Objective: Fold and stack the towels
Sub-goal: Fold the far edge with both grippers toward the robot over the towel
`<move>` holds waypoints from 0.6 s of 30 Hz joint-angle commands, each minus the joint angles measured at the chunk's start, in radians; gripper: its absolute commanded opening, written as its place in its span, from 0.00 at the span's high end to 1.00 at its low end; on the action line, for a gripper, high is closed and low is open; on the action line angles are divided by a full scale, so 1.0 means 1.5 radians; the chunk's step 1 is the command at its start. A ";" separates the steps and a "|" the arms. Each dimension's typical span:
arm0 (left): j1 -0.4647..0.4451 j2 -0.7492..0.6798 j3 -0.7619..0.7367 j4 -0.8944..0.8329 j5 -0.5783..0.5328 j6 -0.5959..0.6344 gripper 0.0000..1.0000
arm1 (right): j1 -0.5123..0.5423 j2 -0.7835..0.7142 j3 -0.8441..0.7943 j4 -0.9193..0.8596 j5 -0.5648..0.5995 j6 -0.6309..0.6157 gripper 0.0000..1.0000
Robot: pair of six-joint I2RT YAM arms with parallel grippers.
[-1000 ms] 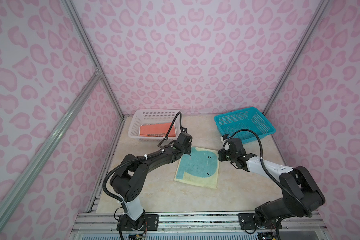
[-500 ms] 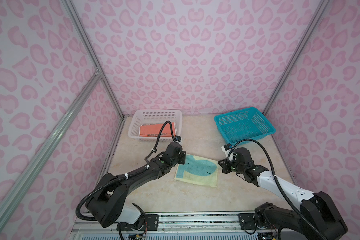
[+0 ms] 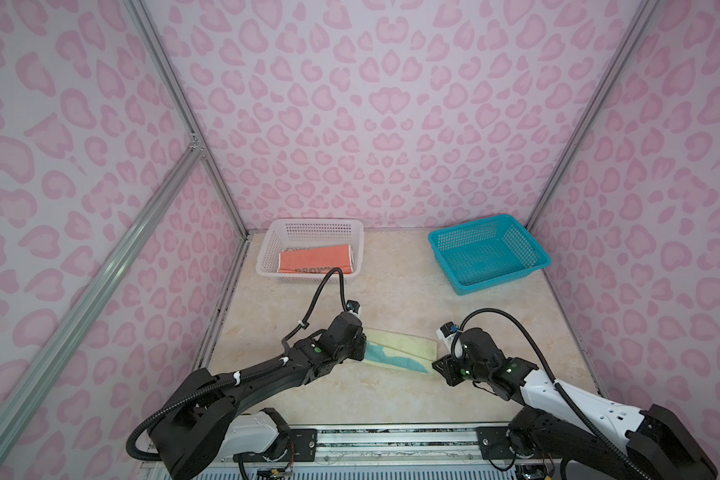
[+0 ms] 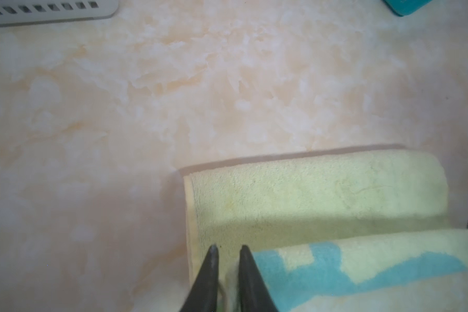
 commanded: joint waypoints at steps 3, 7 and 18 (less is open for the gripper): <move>-0.005 -0.041 -0.031 -0.005 -0.041 -0.046 0.19 | 0.014 -0.037 0.000 -0.029 0.035 0.024 0.57; -0.004 -0.092 -0.031 -0.022 -0.044 -0.048 0.02 | 0.014 -0.097 0.012 -0.037 0.064 0.031 0.55; 0.015 -0.057 0.019 -0.072 0.028 -0.081 0.02 | 0.069 -0.040 0.037 0.061 0.081 0.069 0.56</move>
